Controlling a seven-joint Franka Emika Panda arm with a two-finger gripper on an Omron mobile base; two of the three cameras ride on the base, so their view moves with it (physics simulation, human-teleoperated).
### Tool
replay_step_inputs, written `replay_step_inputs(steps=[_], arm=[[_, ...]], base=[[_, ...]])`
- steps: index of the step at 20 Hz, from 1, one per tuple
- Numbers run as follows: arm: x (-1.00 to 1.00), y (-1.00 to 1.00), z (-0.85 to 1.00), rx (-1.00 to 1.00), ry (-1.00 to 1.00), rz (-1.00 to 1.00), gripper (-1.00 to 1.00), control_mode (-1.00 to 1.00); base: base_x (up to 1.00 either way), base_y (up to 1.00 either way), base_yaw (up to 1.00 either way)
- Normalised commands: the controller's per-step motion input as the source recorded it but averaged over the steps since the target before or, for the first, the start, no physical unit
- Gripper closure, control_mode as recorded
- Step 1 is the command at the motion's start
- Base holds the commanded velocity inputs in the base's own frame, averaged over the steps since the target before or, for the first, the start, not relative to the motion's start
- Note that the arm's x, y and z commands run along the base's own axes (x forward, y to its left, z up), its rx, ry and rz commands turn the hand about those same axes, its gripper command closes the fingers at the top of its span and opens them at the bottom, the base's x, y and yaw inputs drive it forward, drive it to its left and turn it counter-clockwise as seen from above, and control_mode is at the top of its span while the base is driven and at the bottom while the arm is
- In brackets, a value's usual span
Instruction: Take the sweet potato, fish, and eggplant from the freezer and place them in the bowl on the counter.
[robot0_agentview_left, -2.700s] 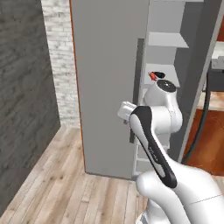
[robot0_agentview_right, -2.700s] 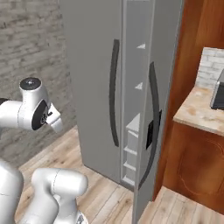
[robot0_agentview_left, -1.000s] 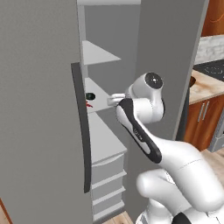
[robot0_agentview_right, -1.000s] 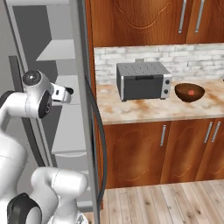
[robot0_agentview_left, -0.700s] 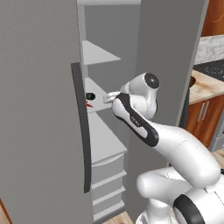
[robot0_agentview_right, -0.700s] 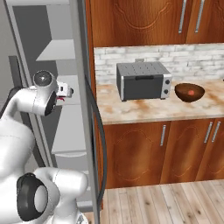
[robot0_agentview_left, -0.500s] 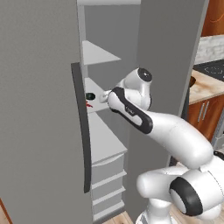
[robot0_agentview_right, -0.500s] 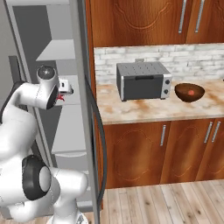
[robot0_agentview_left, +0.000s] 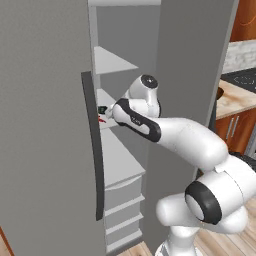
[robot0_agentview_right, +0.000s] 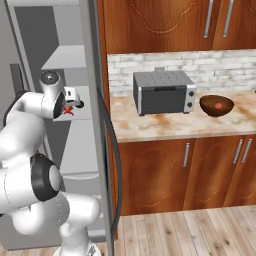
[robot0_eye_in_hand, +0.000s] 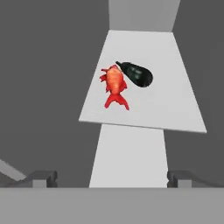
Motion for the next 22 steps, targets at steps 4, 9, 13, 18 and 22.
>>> replay_step_inputs(steps=[4, 9, 13, 18, 22], arm=[[0.43, 0.02, -0.52, 0.0, 0.0, 0.0, -1.0, -1.0], [0.53, 0.01, -0.12, 0.0, 0.0, 0.0, -1.0, -1.0], [0.63, 0.33, -0.12, 0.02, 0.01, 0.0, -1.0, -1.0], [0.45, 0.33, -0.25, 0.0, 0.09, 0.0, -1.0, -1.0], [0.67, 0.33, -0.27, 0.0, 0.0, 0.0, -1.0, -1.0]], base=[[0.0, 0.0, 0.0], [0.0, 0.0, 0.0], [0.0, 0.0, 0.0], [0.0, 0.0, 0.0], [0.0, 0.0, 0.0]])
